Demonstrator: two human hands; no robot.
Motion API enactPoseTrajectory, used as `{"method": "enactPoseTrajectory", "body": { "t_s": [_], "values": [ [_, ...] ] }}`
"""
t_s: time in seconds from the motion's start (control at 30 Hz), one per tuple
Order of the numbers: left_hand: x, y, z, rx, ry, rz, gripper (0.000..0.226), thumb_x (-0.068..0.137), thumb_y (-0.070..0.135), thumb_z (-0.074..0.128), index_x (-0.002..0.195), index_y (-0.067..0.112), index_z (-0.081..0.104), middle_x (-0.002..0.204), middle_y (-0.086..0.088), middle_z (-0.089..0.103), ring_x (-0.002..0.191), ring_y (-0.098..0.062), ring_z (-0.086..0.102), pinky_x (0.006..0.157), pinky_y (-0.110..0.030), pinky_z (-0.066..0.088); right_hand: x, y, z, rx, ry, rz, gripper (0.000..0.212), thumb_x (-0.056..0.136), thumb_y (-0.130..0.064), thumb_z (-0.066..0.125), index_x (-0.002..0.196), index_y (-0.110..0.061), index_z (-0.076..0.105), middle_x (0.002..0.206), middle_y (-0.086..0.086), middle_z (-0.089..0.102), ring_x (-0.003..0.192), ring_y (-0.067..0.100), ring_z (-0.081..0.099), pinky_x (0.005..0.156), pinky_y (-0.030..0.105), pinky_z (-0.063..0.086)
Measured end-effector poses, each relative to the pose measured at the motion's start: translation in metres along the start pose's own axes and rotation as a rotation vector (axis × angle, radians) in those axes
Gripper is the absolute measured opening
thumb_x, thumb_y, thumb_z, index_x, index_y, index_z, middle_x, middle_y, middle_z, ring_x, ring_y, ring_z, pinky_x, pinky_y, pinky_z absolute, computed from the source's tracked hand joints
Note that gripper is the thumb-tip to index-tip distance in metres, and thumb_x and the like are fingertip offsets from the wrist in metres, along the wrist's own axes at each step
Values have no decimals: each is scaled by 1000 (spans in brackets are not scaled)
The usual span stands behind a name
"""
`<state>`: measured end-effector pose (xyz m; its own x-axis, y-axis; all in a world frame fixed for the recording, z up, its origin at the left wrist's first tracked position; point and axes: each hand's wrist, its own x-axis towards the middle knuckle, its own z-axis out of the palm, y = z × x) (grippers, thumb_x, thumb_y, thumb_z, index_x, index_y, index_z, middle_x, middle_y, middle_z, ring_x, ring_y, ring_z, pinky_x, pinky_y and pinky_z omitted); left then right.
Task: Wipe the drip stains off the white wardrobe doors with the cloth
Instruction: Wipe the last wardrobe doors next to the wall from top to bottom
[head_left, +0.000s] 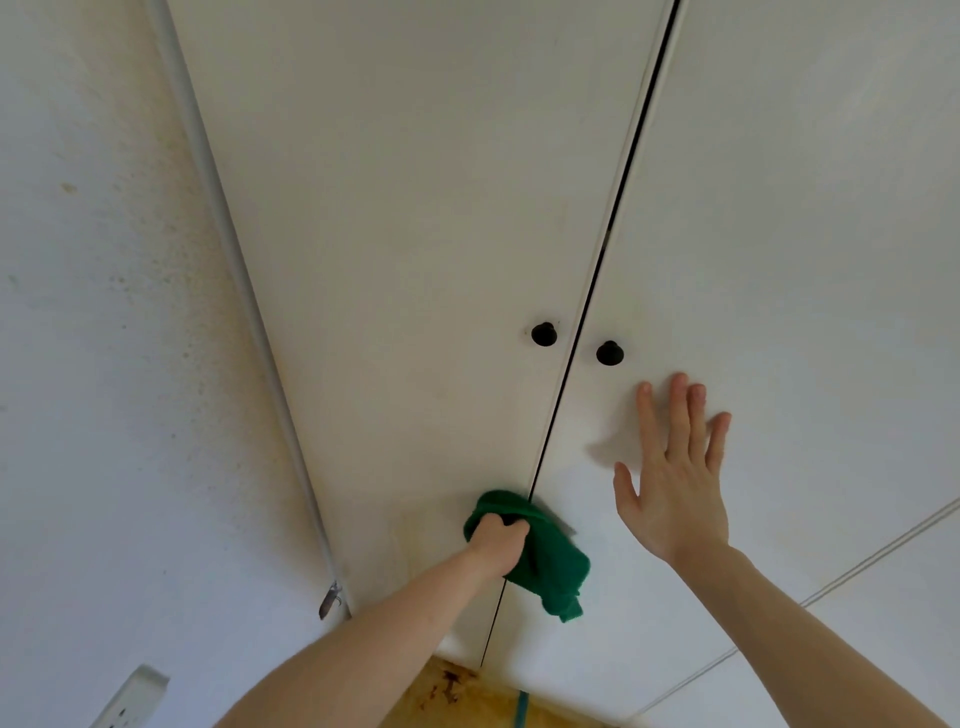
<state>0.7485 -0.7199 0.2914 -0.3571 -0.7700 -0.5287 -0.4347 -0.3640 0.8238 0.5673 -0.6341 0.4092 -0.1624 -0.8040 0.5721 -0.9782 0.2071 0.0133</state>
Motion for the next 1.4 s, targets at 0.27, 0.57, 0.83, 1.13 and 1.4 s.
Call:
{"method": "enactPoseTrajectory", "body": {
  "t_s": [0.27,0.57,0.83,1.13,1.4],
  "values": [
    [-1,5,-117,41,395,114,35,102,20,54,125,-7,55,128,-19,56,116,-35,56,103,-38,45,0,-2,-4,16,16,6,106,82,-20,76,164,-10,10,171,14,-13,158,34,-11,126,57,-7],
    [7,29,-185,73,551,135,34,103,24,52,119,-6,53,130,-21,49,117,-39,51,103,-40,41,2,1,7,13,28,3,96,85,-32,56,164,-9,7,170,15,-15,158,36,-13,125,54,-15],
    [21,24,-147,24,499,75,28,105,22,44,84,8,55,87,-12,57,80,-24,55,70,-32,46,4,0,21,52,109,5,98,86,-31,57,164,-12,1,170,14,-16,157,37,-12,124,56,-16],
    [39,-8,-61,-9,319,-91,31,105,17,45,76,11,52,79,-7,56,74,-19,54,70,-31,48,6,3,31,125,123,2,95,88,-35,51,164,-18,-4,170,7,-20,157,33,-17,123,55,-19],
    [21,-4,27,9,30,-60,23,104,25,46,109,7,60,108,-6,60,104,-21,57,94,-34,47,3,6,29,157,165,-27,94,84,-26,62,163,-10,13,171,8,-13,158,33,-11,125,56,-14]
  ]
}}
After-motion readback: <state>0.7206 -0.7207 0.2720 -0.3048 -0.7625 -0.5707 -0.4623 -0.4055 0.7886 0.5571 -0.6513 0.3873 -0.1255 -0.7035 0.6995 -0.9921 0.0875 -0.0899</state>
